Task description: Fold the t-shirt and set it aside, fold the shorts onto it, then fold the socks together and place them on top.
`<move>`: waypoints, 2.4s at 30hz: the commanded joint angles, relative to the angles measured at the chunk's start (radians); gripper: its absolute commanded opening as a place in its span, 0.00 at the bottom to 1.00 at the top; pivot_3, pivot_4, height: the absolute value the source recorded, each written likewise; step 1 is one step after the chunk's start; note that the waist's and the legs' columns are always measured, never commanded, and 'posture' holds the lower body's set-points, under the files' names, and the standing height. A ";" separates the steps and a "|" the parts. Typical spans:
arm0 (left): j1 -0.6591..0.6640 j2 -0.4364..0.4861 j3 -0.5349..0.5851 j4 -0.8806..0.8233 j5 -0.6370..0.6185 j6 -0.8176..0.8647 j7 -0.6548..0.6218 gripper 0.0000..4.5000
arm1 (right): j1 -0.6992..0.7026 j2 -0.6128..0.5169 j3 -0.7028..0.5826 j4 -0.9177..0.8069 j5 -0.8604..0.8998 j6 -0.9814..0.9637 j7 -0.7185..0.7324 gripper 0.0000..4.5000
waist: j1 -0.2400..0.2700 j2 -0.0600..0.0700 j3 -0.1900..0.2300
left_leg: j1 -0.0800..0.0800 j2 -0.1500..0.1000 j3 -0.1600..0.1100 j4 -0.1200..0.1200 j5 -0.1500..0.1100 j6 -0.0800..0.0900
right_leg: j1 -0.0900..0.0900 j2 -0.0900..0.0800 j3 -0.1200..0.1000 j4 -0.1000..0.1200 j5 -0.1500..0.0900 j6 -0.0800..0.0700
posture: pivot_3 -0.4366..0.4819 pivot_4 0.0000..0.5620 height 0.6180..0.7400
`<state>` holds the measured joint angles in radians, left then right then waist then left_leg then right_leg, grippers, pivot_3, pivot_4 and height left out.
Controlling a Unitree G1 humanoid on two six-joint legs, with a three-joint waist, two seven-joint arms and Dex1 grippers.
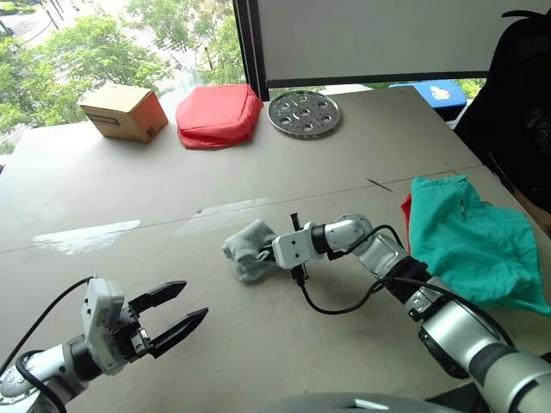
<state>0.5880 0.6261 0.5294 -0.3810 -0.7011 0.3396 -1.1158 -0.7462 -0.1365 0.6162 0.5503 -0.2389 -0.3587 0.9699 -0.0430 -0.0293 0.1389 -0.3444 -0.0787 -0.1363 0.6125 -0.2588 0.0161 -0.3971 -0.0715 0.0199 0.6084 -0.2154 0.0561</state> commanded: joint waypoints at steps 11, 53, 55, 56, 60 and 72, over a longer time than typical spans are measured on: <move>0.020 0.002 0.008 -0.016 0.003 -0.021 -0.001 1.00 | 0.092 -0.079 -0.129 -0.402 0.343 0.530 0.306 0.98 | 0.010 0.001 0.001 | -0.002 0.004 0.000 0.001 -0.003 0.001 | -0.001 0.002 -0.001 -0.001 0.001 0.000 | 0.48 0.27 1.00; 0.014 -0.008 -0.029 -0.092 -0.019 -0.001 0.036 1.00 | 0.021 0.069 -0.171 -0.242 0.352 0.808 0.135 0.00 | 0.011 0.001 0.001 | -0.002 0.012 0.004 0.002 -0.006 -0.005 | -0.003 0.009 0.001 -0.001 0.002 -0.003 | 0.48 0.27 1.00; -0.012 -0.006 -0.047 -0.117 -0.039 0.016 0.048 1.00 | 0.070 0.037 -0.258 -0.387 0.446 0.911 0.132 0.00 | 0.018 0.000 0.001 | -0.003 0.011 0.004 0.003 -0.006 -0.005 | -0.004 0.008 0.000 -0.002 0.002 -0.002 | 0.48 0.27 1.00; -0.026 -0.005 -0.062 -0.138 -0.049 0.028 0.057 1.00 | 0.100 0.014 -0.323 -0.480 0.507 0.999 0.110 0.00 | 0.023 0.000 0.001 | -0.005 0.011 0.003 0.003 -0.006 -0.005 | -0.004 0.008 0.000 -0.002 0.003 -0.002 | 0.48 0.27 1.00; -0.135 0.009 -0.171 -0.238 -0.104 0.092 0.094 1.00 | 0.257 -0.072 -0.703 -0.892 0.778 1.368 -0.082 0.00 | 0.043 0.001 0.001 | -0.007 0.010 0.002 0.003 -0.006 -0.004 | -0.004 0.002 -0.001 -0.004 0.004 0.000 | 0.48 0.27 1.00; -0.585 -0.011 -0.427 -0.296 -0.233 0.243 0.229 1.00 | 0.423 -0.205 -1.614 -1.205 0.949 1.973 -0.607 0.00 | 0.055 0.003 0.000 | -0.009 0.010 0.005 0.006 -0.004 0.001 | -0.004 0.004 -0.002 -0.005 0.004 0.000 | 0.48 0.27 1.00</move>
<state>0.0309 0.6206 0.1121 -0.6575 -0.9058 0.5720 -0.9037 -0.3461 -0.3216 -0.9634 -0.6473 0.6963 1.5927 0.4034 0.0123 -0.0268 0.1391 -0.3537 -0.0684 -0.1311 0.6184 -0.2629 0.0169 -0.4006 -0.0666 0.0181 0.6028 -0.2119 0.0561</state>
